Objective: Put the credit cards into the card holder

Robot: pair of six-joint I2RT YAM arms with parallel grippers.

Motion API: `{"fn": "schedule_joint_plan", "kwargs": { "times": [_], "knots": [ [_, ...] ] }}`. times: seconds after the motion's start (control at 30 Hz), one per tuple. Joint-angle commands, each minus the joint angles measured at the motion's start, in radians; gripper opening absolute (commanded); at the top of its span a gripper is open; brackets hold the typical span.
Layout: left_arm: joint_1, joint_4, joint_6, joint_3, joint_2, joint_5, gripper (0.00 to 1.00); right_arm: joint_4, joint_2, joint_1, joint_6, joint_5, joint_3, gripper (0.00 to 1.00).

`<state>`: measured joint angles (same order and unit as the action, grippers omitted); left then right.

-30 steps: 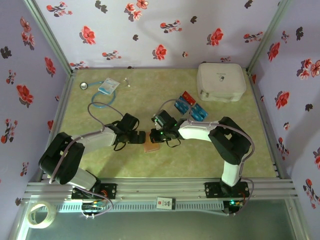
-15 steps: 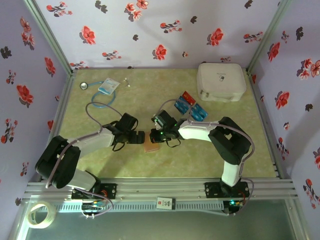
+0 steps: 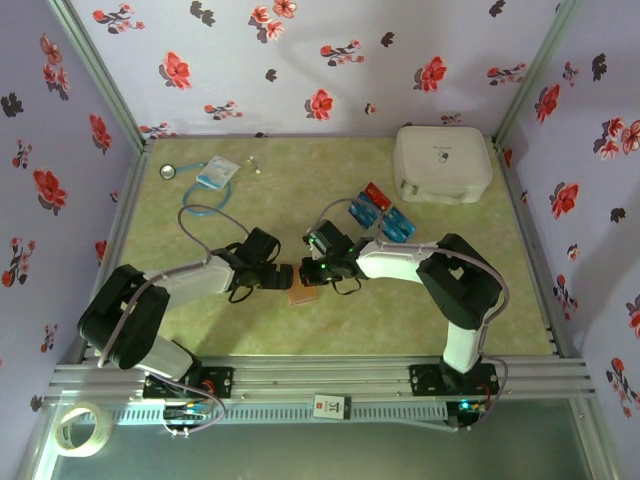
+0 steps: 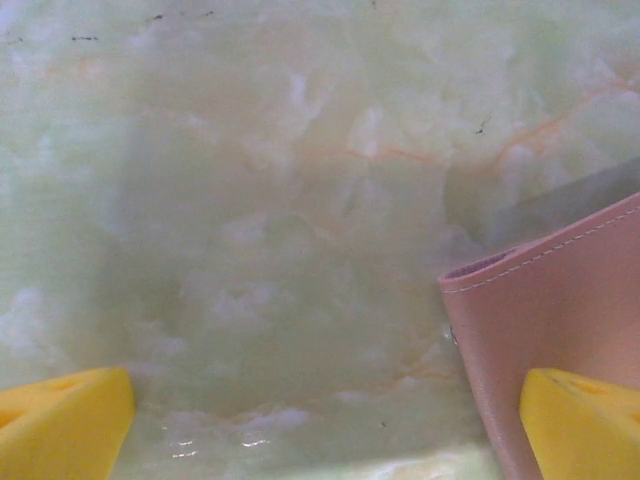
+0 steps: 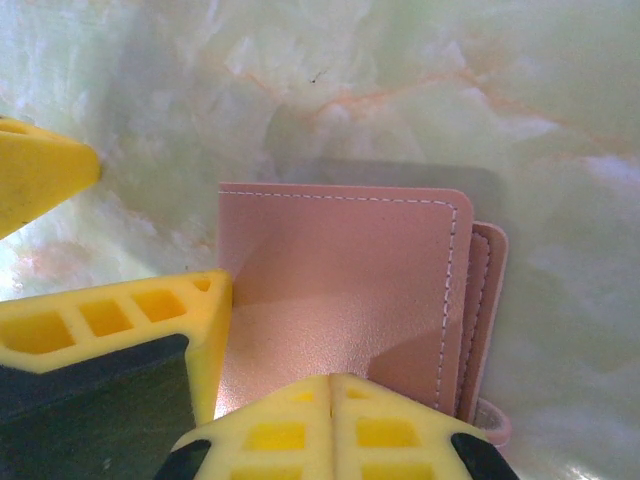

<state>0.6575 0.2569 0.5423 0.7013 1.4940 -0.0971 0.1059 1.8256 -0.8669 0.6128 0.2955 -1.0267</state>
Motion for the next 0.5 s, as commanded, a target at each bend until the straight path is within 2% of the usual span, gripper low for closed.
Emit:
{"fn": "schedule_joint_plan", "kwargs": {
  "times": [0.0, 0.47],
  "knots": [
    [0.007, -0.022, -0.001, -0.040, 0.033, 0.000, 1.00, 0.087, -0.004, -0.013, 0.006, -0.019, -0.008, 0.00],
    [0.009, -0.035, 0.007, -0.056, 0.043, -0.003, 1.00, 0.112, -0.037, -0.013, -0.002, -0.022, -0.072, 0.00]
  ]
}}
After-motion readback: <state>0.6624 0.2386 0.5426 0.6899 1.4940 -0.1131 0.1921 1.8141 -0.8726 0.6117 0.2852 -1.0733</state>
